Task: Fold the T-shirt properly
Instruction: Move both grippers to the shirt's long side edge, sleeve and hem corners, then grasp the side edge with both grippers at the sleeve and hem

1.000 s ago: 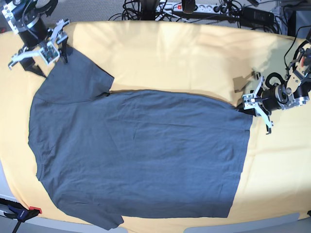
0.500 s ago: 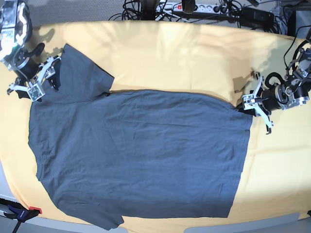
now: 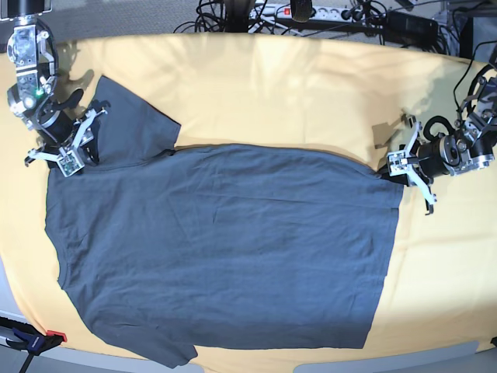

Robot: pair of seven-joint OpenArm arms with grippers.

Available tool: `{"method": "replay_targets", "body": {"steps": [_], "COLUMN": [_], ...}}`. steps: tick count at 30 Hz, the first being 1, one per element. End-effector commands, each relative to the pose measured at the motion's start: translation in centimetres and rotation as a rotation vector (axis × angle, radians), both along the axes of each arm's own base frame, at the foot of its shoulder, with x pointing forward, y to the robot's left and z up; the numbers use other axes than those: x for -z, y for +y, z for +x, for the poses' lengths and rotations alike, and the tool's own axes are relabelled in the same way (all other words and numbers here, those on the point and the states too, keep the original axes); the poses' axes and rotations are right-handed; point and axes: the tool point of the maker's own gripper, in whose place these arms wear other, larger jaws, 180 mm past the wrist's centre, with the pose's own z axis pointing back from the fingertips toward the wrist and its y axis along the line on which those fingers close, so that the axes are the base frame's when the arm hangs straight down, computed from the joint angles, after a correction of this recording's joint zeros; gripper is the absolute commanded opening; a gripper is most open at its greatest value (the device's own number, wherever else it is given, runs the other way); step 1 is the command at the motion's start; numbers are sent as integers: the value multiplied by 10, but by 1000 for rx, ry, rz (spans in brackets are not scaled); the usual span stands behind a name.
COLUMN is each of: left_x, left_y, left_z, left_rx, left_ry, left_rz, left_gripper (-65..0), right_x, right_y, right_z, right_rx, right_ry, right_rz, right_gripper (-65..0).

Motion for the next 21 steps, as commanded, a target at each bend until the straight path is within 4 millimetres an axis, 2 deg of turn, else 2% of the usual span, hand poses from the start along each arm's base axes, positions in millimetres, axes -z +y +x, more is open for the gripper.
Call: {"method": "replay_targets", "body": {"steps": [1, 6, 7, 11, 12, 16, 21], "left_x": [-17, -17, -17, -17, -17, -17, -17], "left_y": [6, 6, 6, 6, 6, 6, 6], "left_z": [10, 10, 10, 10, 10, 10, 10], "left_rx": [-4, -4, -4, -4, -4, -4, -4], "left_ry": [-42, -42, -42, -42, -42, -42, -42], "left_rz": [-5, -5, -5, -5, -5, -5, -5], "left_gripper": [-650, -650, -650, -650, -650, -650, -650], "right_x": [3, 5, 3, 3, 4, 6, 23], "right_y": [-19, -30, -33, -44, -49, -71, -60], "right_z": [-4, -6, -5, -7, -10, -21, -39], "right_rx": [21, 74, 93, 134, 146, 187, 144], "right_ry": [39, 55, 46, 65, 81, 153, 230], "right_rz": [-84, -117, -122, -155, -173, -260, -190], "right_gripper": [-480, -478, -455, -285, -268, -267, -269]}}
